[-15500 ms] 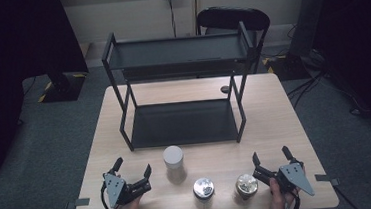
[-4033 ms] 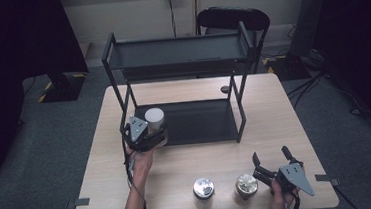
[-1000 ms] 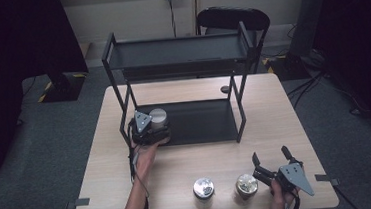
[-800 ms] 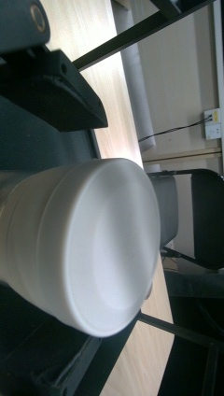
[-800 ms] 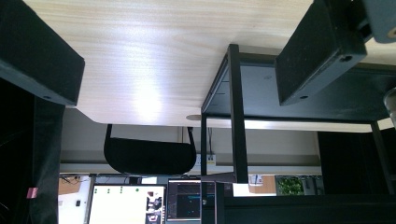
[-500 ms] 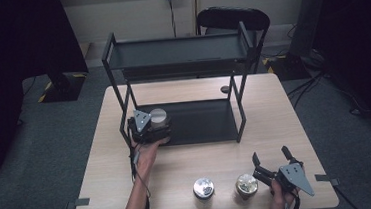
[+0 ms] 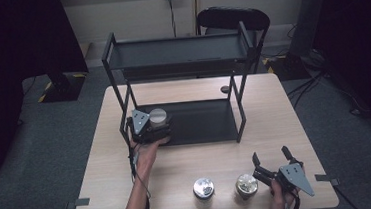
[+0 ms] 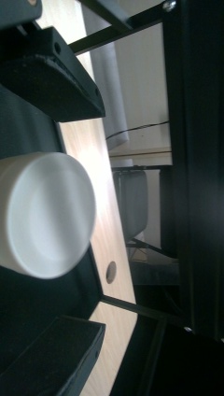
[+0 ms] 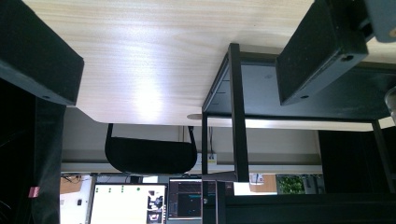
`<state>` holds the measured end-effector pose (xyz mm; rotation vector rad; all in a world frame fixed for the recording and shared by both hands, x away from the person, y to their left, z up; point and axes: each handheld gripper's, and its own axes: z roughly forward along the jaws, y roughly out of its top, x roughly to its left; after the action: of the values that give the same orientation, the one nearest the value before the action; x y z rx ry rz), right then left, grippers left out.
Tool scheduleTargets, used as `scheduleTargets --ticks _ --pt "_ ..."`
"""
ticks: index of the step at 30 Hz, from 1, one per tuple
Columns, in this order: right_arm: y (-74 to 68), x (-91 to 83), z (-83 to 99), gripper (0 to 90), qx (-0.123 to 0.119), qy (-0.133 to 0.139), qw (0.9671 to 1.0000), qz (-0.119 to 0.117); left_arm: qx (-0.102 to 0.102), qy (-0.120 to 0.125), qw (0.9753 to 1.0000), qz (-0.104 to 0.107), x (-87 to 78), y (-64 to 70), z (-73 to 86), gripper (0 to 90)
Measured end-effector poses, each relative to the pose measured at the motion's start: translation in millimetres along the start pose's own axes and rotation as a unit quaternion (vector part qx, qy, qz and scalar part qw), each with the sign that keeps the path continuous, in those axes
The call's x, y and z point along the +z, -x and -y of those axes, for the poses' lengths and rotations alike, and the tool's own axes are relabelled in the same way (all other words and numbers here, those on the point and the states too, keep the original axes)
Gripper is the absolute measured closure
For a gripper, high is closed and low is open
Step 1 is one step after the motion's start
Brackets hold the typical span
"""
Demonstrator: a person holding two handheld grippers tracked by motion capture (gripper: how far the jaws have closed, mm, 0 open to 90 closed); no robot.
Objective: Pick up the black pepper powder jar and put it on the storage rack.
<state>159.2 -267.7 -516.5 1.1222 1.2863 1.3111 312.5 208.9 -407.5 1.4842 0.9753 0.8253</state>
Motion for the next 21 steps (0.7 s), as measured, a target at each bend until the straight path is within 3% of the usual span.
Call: scheduleTargets --ticks 8,21 --pt "-0.6 -0.2 0.4 0.0 0.001 0.001 1.0000 0.002 0.002 0.024 0.9997 0.010 -9.0 0.6 -3.6 0.0" --pt "-0.5 -0.3 0.4 0.0 0.002 0.001 1.0000 0.002 0.003 0.039 0.9991 0.015 -21.7 2.3 -8.0 0.0"
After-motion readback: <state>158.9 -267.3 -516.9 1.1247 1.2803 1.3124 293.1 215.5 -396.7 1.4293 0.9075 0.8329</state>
